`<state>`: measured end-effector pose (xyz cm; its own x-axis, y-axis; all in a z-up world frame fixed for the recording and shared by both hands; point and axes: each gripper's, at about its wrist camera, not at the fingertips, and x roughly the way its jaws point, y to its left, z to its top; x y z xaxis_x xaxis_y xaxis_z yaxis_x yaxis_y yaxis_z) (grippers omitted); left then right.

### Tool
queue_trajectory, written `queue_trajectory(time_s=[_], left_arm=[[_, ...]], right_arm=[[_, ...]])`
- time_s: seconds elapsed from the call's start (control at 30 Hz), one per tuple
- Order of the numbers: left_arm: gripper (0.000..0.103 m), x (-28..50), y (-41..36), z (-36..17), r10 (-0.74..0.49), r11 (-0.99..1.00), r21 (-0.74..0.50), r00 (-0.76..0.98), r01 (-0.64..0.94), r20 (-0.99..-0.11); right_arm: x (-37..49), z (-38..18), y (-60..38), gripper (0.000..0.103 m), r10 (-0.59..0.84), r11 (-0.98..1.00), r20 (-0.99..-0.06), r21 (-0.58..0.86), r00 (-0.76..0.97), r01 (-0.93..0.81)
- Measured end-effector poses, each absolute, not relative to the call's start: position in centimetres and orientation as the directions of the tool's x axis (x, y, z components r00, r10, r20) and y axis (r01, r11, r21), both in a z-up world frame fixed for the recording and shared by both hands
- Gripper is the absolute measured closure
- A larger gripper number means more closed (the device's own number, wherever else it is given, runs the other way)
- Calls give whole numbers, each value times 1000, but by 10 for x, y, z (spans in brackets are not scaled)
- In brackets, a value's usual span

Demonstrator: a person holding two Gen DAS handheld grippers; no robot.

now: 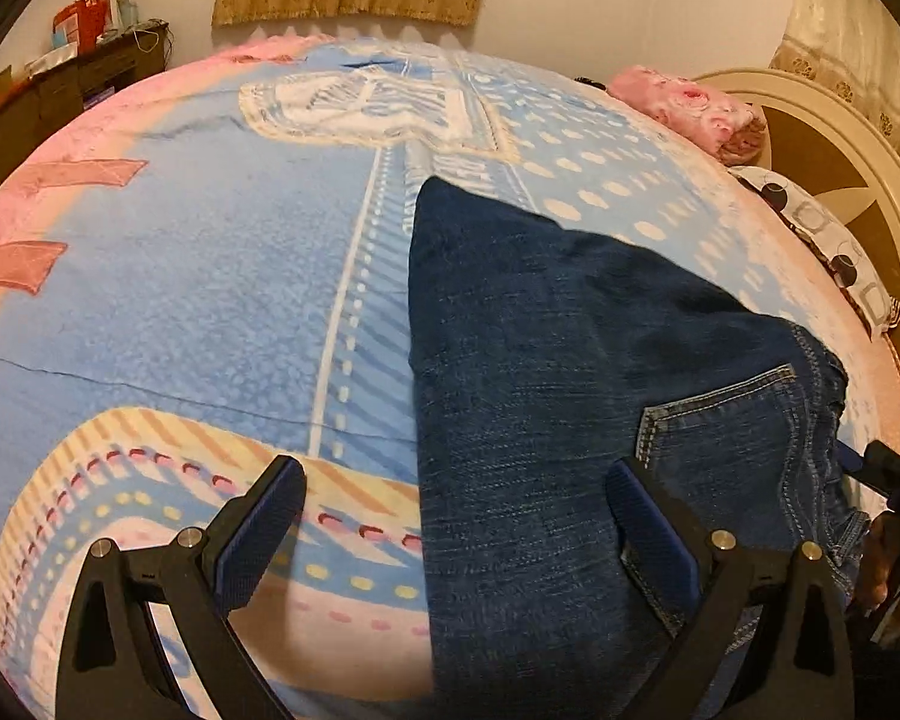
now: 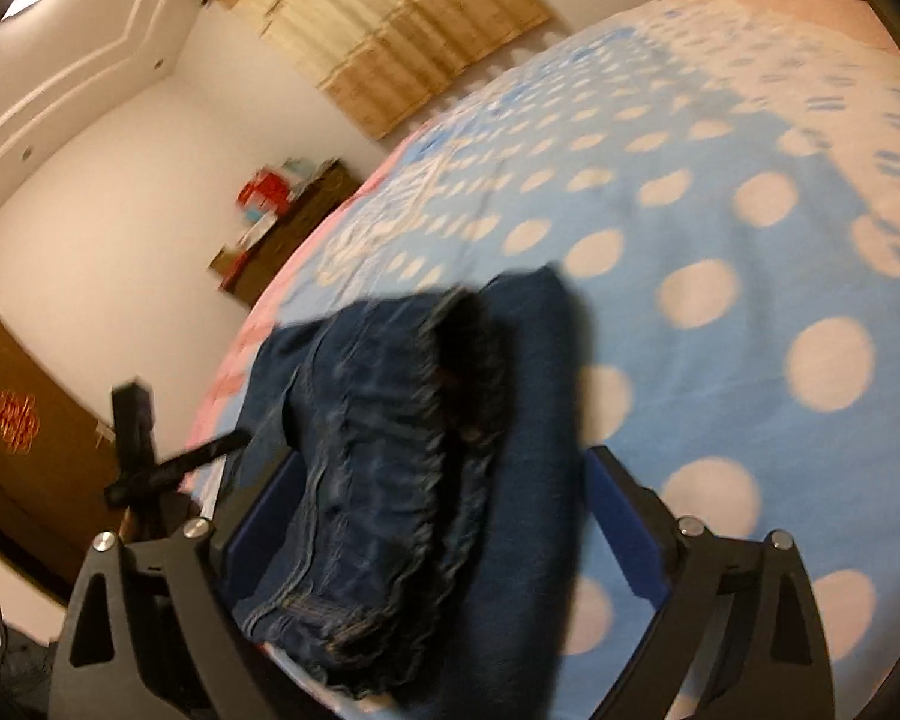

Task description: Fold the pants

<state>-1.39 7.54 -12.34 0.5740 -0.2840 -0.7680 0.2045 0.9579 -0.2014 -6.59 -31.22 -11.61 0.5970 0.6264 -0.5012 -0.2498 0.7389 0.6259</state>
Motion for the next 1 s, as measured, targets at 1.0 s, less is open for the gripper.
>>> queue_trajectory(time_s=[1.0], left_arm=[[1,-19,62,-124,-204,974,-92,636,205,-744]], right_arm=[[-60,-110,-311,11,506,829,-544,521,669,-204]])
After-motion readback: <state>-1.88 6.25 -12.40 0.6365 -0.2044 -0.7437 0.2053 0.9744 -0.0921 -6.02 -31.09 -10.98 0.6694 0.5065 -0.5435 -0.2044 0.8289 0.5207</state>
